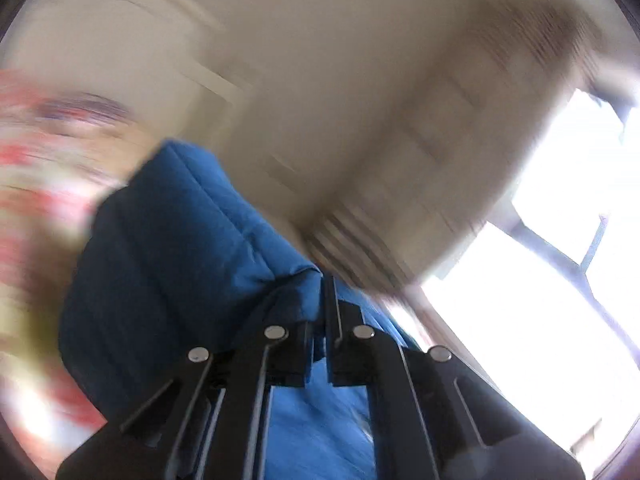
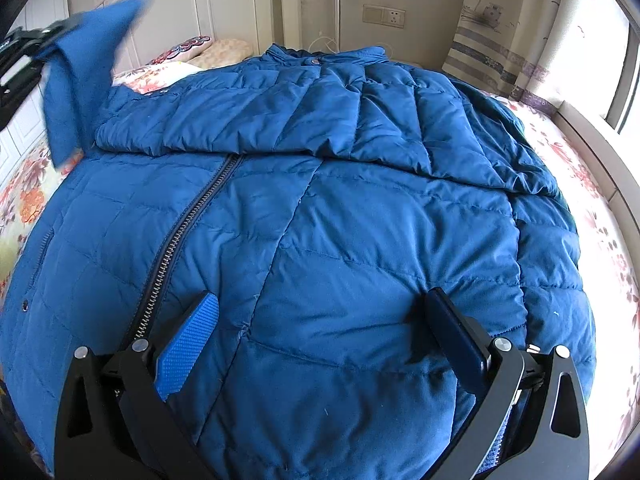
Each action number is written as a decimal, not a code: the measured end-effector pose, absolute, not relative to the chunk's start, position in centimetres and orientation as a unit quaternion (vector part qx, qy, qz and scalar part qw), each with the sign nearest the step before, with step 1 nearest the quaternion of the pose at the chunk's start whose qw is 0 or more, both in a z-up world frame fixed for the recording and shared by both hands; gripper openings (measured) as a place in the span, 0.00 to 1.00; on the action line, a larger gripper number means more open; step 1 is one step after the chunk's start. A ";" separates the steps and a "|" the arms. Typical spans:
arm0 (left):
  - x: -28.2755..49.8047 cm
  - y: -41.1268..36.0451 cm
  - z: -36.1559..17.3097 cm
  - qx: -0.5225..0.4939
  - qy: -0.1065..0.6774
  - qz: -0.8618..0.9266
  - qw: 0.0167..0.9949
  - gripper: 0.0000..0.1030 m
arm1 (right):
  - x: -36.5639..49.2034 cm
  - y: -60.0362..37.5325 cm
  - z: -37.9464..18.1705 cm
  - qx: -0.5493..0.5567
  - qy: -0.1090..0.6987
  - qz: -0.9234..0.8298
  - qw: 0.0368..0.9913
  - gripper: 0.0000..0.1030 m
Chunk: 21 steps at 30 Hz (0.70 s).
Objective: Fold large clothes
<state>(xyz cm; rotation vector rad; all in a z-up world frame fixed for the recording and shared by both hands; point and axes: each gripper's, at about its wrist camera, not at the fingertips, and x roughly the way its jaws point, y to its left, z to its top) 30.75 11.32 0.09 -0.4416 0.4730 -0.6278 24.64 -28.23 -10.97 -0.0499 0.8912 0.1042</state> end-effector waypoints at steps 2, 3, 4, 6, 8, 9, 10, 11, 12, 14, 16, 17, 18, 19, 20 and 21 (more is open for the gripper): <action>30.4 5.0 -2.0 -0.147 0.281 -0.341 0.885 0.08 | 24.7 -28.2 -11.0 -0.023 0.431 0.051 0.901 0.96; 30.0 1.9 -3.7 -0.107 0.307 -0.349 0.879 0.17 | 24.7 -28.3 -11.0 -0.023 0.430 0.051 0.901 0.96; 29.9 -0.4 -5.4 -0.080 0.335 -0.351 0.871 0.26 | 24.7 -28.2 -11.0 -0.022 0.430 0.051 0.901 0.96; 29.9 -2.8 -8.2 -0.056 0.378 -0.345 0.857 0.63 | 24.7 -28.3 -11.0 -0.021 0.430 0.052 0.901 0.96; 28.9 -3.4 -8.8 -0.036 0.383 -0.341 0.858 0.67 | 24.8 -28.2 -11.1 -0.019 0.429 0.053 0.901 0.96; 28.5 -3.3 -8.5 -0.030 0.380 -0.342 0.859 0.74 | 24.8 -28.3 -11.1 -0.019 0.430 0.053 0.901 0.96; 28.6 -2.7 -7.8 -0.031 0.374 -0.342 0.862 0.77 | 24.9 -28.3 -11.1 -0.019 0.430 0.053 0.901 0.96; 28.2 -1.9 -7.2 -0.035 0.367 -0.340 0.865 0.77 | 24.8 -28.3 -11.1 -0.019 0.429 0.053 0.901 0.96; 27.4 -0.8 -6.7 -0.044 0.361 -0.341 0.867 0.77 | 24.8 -28.3 -11.1 -0.019 0.429 0.053 0.901 0.96; 26.2 2.0 -5.5 -0.077 0.336 -0.340 0.875 0.84 | 24.9 -28.2 -11.1 -0.019 0.429 0.053 0.901 0.96; 25.2 5.1 -3.3 -0.115 0.281 -0.304 0.903 0.98 | 24.9 -28.2 -11.1 -0.020 0.429 0.053 0.901 0.96; 24.4 7.2 -3.0 -0.139 0.255 -0.276 0.916 0.98 | 24.9 -28.2 -11.1 -0.020 0.429 0.053 0.901 0.96; 23.9 9.2 -3.0 -0.163 0.242 -0.251 0.923 0.98 | 24.9 -28.2 -11.1 -0.020 0.430 0.053 0.901 0.96; 23.6 11.1 -3.2 -0.189 0.235 -0.223 0.927 0.98 | 24.9 -28.2 -11.1 -0.019 0.429 0.053 0.901 0.96; 23.6 13.1 -3.7 -0.214 0.239 -0.173 0.931 0.98 | 24.9 -28.2 -11.1 -0.019 0.429 0.053 0.901 0.96; 24.0 14.5 -4.3 -0.224 0.262 -0.123 0.931 0.95 | 24.9 -28.2 -11.1 -0.019 0.429 0.053 0.901 0.96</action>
